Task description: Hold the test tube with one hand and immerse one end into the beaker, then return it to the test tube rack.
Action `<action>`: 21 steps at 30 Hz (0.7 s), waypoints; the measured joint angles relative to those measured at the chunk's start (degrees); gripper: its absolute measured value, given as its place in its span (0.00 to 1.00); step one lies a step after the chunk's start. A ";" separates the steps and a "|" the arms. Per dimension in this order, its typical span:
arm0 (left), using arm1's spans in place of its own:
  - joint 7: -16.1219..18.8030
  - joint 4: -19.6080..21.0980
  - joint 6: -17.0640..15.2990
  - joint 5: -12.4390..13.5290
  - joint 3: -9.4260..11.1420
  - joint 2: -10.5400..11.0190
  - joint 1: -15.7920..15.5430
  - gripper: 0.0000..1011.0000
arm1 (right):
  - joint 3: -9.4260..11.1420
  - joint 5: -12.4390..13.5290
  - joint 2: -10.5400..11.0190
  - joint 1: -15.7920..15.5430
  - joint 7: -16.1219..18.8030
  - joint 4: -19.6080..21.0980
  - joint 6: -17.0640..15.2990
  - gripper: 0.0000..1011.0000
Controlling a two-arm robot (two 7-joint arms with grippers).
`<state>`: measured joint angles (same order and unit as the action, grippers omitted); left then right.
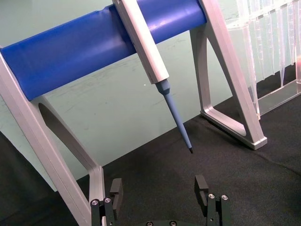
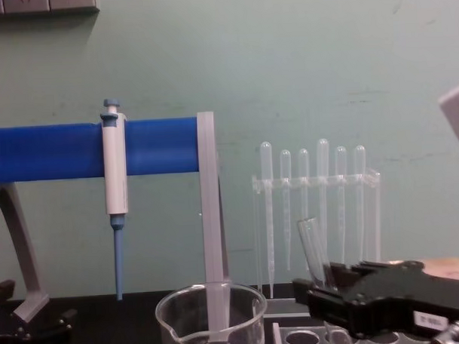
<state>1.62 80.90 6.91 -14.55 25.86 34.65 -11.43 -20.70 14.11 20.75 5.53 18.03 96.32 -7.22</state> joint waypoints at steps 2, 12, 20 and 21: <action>0.00 0.00 0.00 0.00 0.00 0.00 0.00 0.99 | 0.54 -0.13 0.49 -1.14 -0.54 1.36 -1.02 0.51; 0.00 0.00 -0.01 0.00 0.00 0.00 0.00 0.99 | 7.35 0.92 4.93 -10.38 -3.27 11.43 -7.57 0.81; 0.00 0.00 0.00 0.00 0.00 0.00 0.00 0.99 | 14.77 1.39 0.86 -10.32 -9.16 5.79 -1.59 0.99; 0.00 0.00 0.00 0.00 0.00 0.00 0.00 0.99 | 15.04 0.99 0.28 -9.98 -9.84 4.89 -0.71 0.99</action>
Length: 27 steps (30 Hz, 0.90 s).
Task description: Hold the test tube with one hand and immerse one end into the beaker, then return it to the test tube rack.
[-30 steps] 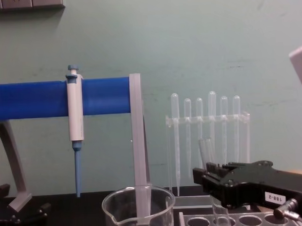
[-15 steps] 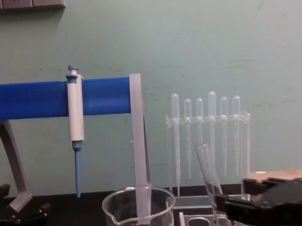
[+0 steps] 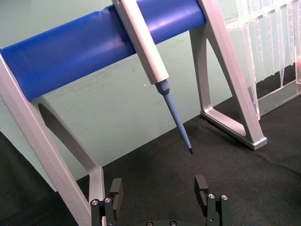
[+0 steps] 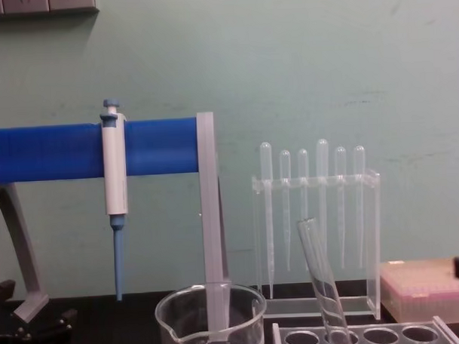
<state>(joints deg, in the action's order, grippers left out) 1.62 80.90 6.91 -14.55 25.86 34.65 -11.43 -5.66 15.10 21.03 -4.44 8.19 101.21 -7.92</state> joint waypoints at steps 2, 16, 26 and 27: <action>0.00 0.00 0.00 0.00 0.00 0.00 0.00 0.99 | 0.61 -1.73 -2.09 1.23 -2.69 -3.15 3.11 0.99; 0.00 0.00 0.00 0.00 0.00 0.00 0.00 0.99 | -0.51 -7.96 -6.92 6.86 -6.44 -18.26 9.74 0.99; 0.00 0.00 0.00 0.00 0.00 0.00 0.00 0.99 | -0.43 -7.88 -6.79 6.67 -6.48 -17.47 9.70 0.99; 0.00 0.00 0.00 0.00 0.00 0.00 0.00 0.99 | -0.43 -7.87 -6.78 6.66 -6.49 -17.43 9.69 0.99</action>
